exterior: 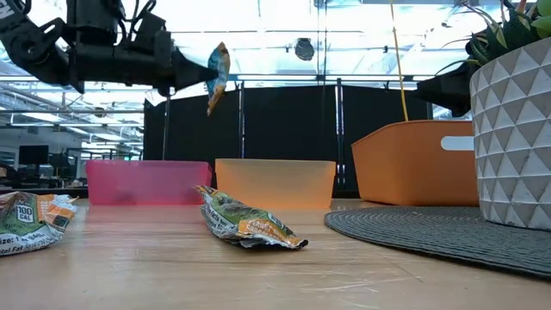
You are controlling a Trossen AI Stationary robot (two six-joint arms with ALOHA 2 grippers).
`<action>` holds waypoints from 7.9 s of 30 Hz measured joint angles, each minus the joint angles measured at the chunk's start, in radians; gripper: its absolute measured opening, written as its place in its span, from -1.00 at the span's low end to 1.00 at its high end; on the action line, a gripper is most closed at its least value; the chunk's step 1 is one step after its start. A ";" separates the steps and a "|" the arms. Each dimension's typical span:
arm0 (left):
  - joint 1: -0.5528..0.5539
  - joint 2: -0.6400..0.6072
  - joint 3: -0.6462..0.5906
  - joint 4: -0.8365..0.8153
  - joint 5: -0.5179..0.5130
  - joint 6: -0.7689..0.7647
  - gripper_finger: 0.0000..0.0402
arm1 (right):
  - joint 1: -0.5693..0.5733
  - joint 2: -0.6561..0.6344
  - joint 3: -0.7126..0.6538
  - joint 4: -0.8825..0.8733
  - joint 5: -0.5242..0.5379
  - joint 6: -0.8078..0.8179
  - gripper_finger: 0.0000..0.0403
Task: Pick and place Granola Bars by type
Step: Put the yellow granola bar into the left orange bin, then put the top left yellow granola bar into the left orange bin
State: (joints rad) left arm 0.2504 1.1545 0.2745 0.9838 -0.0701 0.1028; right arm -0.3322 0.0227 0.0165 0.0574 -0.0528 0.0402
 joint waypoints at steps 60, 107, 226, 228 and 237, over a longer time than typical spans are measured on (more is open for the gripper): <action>0.196 0.860 1.271 -1.475 0.087 -0.011 -1.00 | 0.000 0.000 0.000 -0.002 0.000 0.000 -0.37; 0.192 0.856 1.271 -1.512 0.151 -0.118 -0.80 | 0.000 0.000 0.000 -0.002 0.000 0.000 -0.37; -0.963 0.705 0.971 -1.855 0.014 -1.990 -0.27 | 0.000 0.003 0.000 0.001 0.000 0.000 -0.37; -0.963 0.705 0.971 -1.855 -0.005 -1.981 -0.27 | 0.000 0.003 0.000 0.002 0.000 0.000 -0.37; -0.961 0.703 0.956 -1.848 -0.009 -2.001 -0.27 | 0.000 0.003 0.000 0.002 0.000 0.000 -0.37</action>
State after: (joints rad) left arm -0.7105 1.8580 1.2308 -0.8646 -0.0792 -1.8981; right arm -0.3325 0.0257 0.0165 0.0589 -0.0528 0.0402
